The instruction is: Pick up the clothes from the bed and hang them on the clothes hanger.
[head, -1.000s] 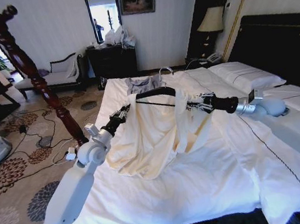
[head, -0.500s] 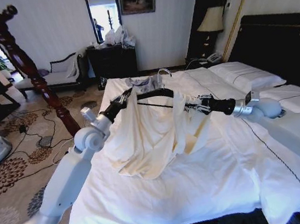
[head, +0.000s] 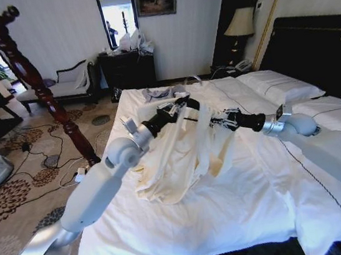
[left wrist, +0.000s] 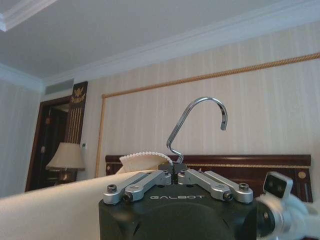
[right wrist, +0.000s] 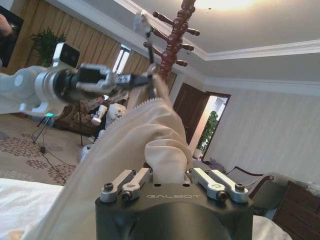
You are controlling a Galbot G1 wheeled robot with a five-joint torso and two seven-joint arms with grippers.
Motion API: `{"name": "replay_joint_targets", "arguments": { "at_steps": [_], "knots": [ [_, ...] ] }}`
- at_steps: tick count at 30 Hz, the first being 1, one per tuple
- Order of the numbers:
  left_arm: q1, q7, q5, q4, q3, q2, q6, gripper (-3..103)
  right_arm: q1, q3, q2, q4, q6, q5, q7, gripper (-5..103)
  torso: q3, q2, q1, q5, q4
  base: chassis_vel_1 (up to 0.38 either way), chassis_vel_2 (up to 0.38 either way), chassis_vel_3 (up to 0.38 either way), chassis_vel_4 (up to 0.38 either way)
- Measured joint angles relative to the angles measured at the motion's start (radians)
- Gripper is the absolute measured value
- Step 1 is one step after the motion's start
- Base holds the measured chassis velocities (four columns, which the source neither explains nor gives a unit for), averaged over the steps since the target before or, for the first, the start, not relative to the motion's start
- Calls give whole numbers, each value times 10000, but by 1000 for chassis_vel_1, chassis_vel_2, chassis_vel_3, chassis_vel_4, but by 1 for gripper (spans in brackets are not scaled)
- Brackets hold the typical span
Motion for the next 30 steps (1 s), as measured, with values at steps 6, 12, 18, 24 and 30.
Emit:
{"name": "replay_joint_targets", "arguments": {
  "at_steps": [6,12,18,24,30],
  "knots": [
    [386,61,322,30,-144,55,91,0,33,68,12,-46,25,267,22,20,0,0,-1,-3,-1,0,0,0,0],
    [876,117,349,68,-832,308,47,0,111,-25,60,-184,-20,338,9,20,1,0,0,-2,3,0,0,0,0],
    [961,526,509,-69,-176,440,-53,0,268,-134,155,-171,-143,686,62,20,0,0,-1,-3,1,0,0,0,0],
    [339,628,740,72,1075,110,-78,0,273,-145,285,-110,-171,858,191,20,0,0,0,-1,-1,0,0,0,0],
    [-7,376,813,235,1452,-153,-90,0,132,-12,223,-69,-126,856,172,20,0,0,0,-1,-1,0,0,0,0]
  ]
}}
